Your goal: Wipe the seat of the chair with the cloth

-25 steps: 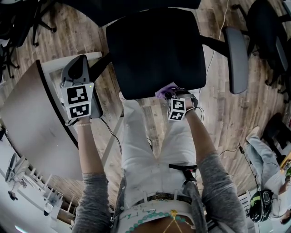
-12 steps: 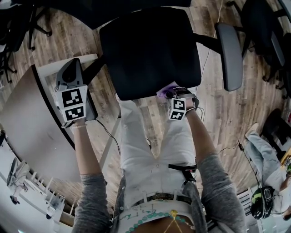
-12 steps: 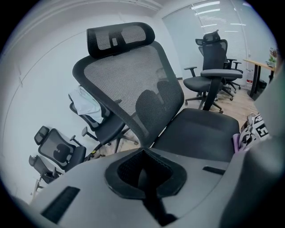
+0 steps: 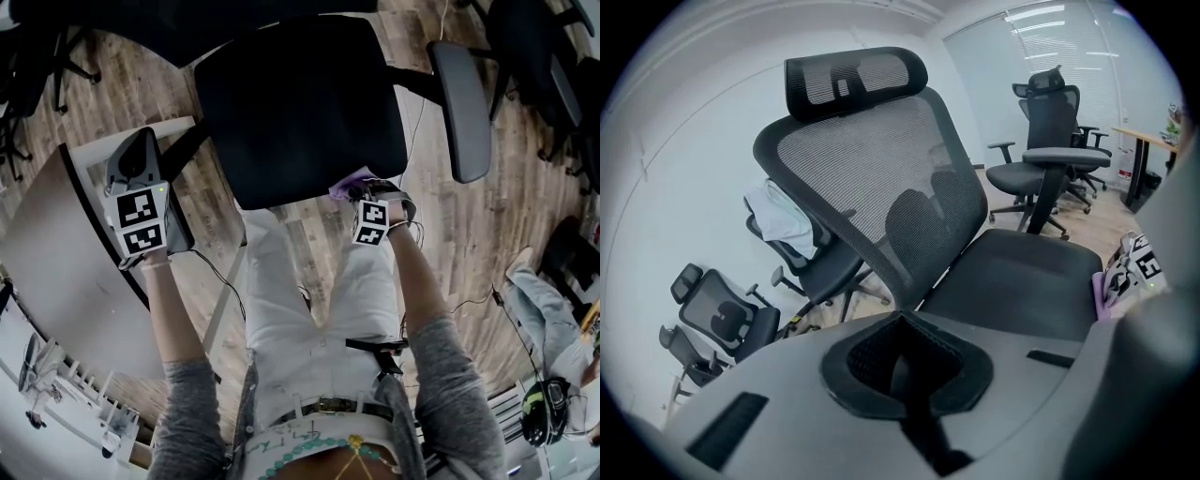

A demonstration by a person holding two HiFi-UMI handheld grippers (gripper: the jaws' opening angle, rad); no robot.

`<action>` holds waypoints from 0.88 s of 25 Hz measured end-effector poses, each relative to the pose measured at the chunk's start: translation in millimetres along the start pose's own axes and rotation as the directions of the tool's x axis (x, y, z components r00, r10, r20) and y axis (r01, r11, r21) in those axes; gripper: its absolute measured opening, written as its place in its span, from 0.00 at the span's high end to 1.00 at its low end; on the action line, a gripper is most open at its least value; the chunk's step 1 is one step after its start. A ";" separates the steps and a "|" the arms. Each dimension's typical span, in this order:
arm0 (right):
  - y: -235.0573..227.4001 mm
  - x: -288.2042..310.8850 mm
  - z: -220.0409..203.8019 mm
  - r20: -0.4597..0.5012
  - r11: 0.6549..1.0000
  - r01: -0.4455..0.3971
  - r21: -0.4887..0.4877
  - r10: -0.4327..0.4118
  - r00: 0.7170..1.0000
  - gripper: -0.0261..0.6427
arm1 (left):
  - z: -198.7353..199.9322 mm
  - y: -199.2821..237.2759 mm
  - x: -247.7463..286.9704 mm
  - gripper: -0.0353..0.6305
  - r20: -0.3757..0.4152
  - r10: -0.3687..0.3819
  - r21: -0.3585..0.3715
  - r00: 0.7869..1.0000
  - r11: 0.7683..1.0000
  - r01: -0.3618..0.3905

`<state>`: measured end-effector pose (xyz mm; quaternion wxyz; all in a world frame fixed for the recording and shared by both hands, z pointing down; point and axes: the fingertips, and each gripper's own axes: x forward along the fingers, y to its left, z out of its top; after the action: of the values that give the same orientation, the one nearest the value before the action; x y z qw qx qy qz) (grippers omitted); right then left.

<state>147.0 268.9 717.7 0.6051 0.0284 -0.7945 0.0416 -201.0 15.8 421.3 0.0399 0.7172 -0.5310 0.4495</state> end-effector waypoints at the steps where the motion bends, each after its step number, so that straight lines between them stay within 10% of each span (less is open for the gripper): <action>1: -0.6 -0.5 -2.3 -0.003 1.000 -0.002 0.003 0.002 1.000 0.88 | 0.3 0.2 0.1 0.94 -0.001 0.002 0.004 1.000 1.000 -0.002; 22: -19.3 -22.2 -50.4 -0.080 0.998 0.019 0.055 -0.015 0.997 0.88 | 0.6 0.7 -0.6 0.94 -0.002 0.005 0.004 1.000 1.000 -0.005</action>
<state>203.1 254.6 710.3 0.6357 0.0505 -0.7679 0.0598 -201.2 15.6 420.2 0.0376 0.7155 -0.5319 0.4514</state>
